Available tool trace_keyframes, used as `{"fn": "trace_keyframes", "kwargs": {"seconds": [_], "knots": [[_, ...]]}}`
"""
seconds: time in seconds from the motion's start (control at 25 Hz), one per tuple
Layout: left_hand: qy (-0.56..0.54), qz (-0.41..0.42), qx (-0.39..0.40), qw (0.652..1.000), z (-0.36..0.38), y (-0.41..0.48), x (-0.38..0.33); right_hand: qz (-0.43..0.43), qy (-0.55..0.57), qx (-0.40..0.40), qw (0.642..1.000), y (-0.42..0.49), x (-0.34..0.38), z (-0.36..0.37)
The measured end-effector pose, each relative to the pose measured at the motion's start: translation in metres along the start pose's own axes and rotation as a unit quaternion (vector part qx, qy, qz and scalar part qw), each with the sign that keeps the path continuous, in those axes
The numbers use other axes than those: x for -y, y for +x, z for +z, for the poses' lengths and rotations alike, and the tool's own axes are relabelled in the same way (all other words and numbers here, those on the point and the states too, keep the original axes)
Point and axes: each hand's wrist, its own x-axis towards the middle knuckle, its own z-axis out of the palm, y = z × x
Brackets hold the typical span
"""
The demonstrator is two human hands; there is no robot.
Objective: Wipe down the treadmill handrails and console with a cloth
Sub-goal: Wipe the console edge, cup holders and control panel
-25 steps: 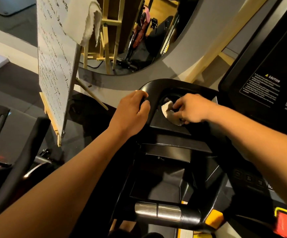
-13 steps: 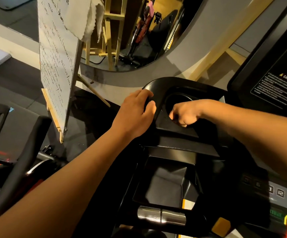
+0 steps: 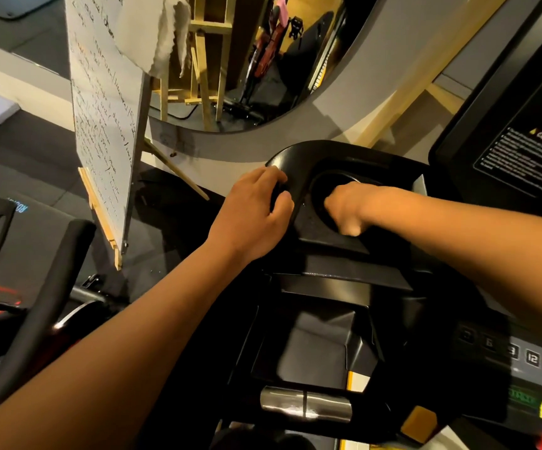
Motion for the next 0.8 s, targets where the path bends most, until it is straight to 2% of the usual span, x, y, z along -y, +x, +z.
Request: {"fn": "trace_keyframes", "kwargs": {"seconds": [0.08,0.12,0.24,0.36,0.52,0.64,0.72,0.76,0.8], "knots": [[-0.001,-0.003,-0.003,1.0,0.0,0.001,0.0,0.029,0.157,0.062,0.985,0.002,-0.003,0.001],[-0.001,-0.003,-0.003,1.0,0.001,0.001,0.0,0.031,0.255,0.067,0.964,0.0,-0.003,0.004],[0.001,-0.006,-0.006,1.0,0.001,0.002,0.0,0.036,0.527,-0.006,0.849,-0.024,-0.007,0.008],[0.0,-0.01,-0.013,1.0,0.003,0.004,0.001,-0.023,0.614,-0.034,0.788,-0.065,-0.018,0.012],[-0.001,0.027,-0.018,0.999,0.001,-0.001,0.0,-0.072,0.769,-0.082,0.63,-0.096,-0.023,0.02],[-0.038,0.088,0.03,0.995,-0.003,-0.003,-0.014,-0.111,0.817,-0.094,0.558,-0.098,-0.021,0.023],[-0.101,0.103,0.083,0.986,-0.003,-0.001,-0.031,-0.149,0.832,-0.088,0.528,-0.098,-0.023,0.022],[-0.125,0.092,0.097,0.983,-0.003,0.001,-0.04,-0.15,0.829,-0.091,0.53,-0.1,-0.025,0.022],[-0.136,0.074,0.1,0.983,-0.005,0.003,-0.046,-0.138,0.82,-0.098,0.547,-0.102,-0.028,0.022]]}}
